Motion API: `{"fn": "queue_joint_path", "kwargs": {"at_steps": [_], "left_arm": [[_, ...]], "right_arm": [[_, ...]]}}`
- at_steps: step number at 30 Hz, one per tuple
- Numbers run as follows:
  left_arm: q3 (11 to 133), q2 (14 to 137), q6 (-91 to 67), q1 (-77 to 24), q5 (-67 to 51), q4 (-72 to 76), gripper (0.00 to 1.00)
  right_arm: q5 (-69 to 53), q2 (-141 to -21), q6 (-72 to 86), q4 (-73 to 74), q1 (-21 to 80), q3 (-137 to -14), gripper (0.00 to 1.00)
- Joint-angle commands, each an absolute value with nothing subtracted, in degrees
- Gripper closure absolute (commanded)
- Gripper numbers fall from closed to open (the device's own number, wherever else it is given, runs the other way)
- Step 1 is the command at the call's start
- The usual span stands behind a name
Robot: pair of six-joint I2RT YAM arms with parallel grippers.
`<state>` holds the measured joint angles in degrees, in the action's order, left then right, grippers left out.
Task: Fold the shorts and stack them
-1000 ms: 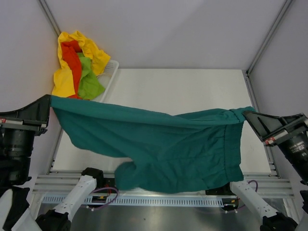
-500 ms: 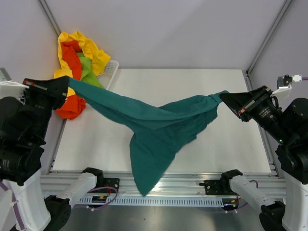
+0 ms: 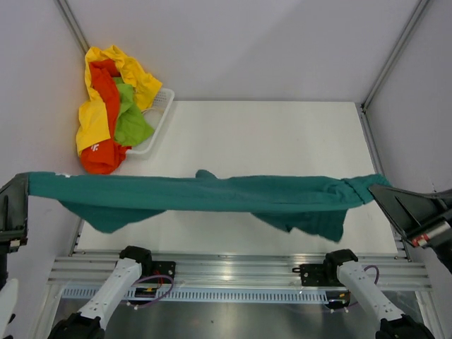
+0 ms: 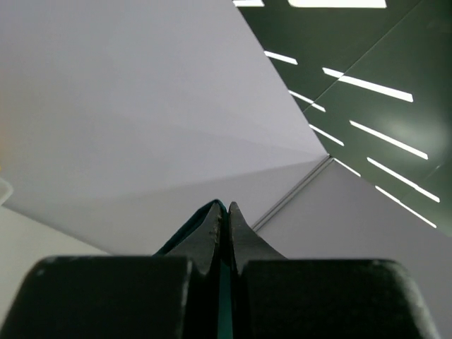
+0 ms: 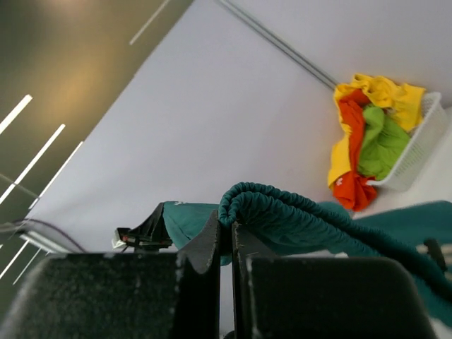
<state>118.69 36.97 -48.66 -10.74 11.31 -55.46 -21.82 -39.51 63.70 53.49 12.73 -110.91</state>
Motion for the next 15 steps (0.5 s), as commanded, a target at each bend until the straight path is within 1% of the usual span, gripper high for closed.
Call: {"fn": "queue_joint_path", "kwargs": {"at_steps": [1, 7, 9, 11, 12, 13, 14, 15], "left_arm": [[120.41, 38.76, -49.48, -10.37, 10.46, -56.69, 1.00], [121.56, 45.43, -47.55, -10.28, 11.95, -53.09, 1.00], [119.11, 47.71, -46.85, -10.28, 12.13, -50.82, 1.00], [112.96, 48.08, -46.67, -10.37, 11.78, -47.74, 1.00], [110.07, 47.73, -46.84, -10.37, 11.43, -43.72, 1.00], [100.99, 47.38, -47.02, -10.37, 11.16, -41.51, 1.00], [97.51, 47.20, -47.20, -10.28, 10.90, -39.14, 1.00], [91.64, 47.11, -47.63, -10.37, 10.81, -35.20, 1.00]], "right_arm": [[-25.14, -39.90, 65.57, 54.58, 11.25, -114.69, 1.00], [-24.61, -42.62, 64.25, 54.58, 11.16, -113.47, 1.00], [-22.78, -42.54, 63.55, 53.62, 11.42, -109.44, 1.00], [-21.89, -41.31, 63.63, 51.08, 11.77, -103.66, 1.00], [-21.45, -40.70, 63.89, 46.89, 12.47, -95.79, 1.00], [-21.18, -40.26, 64.16, 44.58, 12.92, -91.54, 1.00], [-20.05, -39.73, 64.33, 42.73, 13.27, -87.67, 1.00], [-19.52, -39.73, 64.42, 39.32, 13.71, -80.84, 1.00]]}}
